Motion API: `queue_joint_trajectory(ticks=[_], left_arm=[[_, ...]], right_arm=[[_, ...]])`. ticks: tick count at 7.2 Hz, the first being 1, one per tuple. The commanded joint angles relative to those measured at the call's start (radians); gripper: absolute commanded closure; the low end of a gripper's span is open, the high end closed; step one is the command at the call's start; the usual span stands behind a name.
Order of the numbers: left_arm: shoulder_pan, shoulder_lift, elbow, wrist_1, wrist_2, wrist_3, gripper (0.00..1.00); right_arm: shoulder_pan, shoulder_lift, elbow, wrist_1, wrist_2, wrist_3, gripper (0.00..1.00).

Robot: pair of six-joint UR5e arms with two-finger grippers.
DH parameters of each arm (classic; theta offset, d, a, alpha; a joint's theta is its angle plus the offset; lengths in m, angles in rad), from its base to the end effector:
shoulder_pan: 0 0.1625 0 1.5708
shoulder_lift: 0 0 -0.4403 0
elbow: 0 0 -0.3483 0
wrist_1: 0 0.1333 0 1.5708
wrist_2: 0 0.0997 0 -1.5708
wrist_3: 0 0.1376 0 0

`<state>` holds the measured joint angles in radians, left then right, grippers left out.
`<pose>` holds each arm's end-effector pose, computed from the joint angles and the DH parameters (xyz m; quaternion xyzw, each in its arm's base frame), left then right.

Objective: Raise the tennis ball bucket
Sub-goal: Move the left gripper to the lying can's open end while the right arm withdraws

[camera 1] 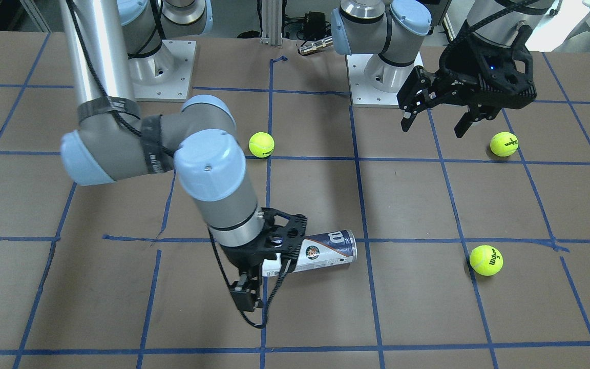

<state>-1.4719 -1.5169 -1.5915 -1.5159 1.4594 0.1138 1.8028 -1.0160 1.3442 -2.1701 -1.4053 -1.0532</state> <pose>-0.1048 -0.4483 0.4863 -0.0099 -0.9974 0.0496 0.0506 0.3114 -0.6396 0.3204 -0.6007 0.7838 -0.1562 0.0213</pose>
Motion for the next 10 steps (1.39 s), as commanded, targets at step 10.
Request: queue_joint_trajectory(ticks=[10], left_arm=[[0.073,-0.531,-0.183,0.345,-0.528,0.004,0.00]], right_arm=[[-0.312,-0.280,0.030,0.369,-0.038,0.402,0.00]])
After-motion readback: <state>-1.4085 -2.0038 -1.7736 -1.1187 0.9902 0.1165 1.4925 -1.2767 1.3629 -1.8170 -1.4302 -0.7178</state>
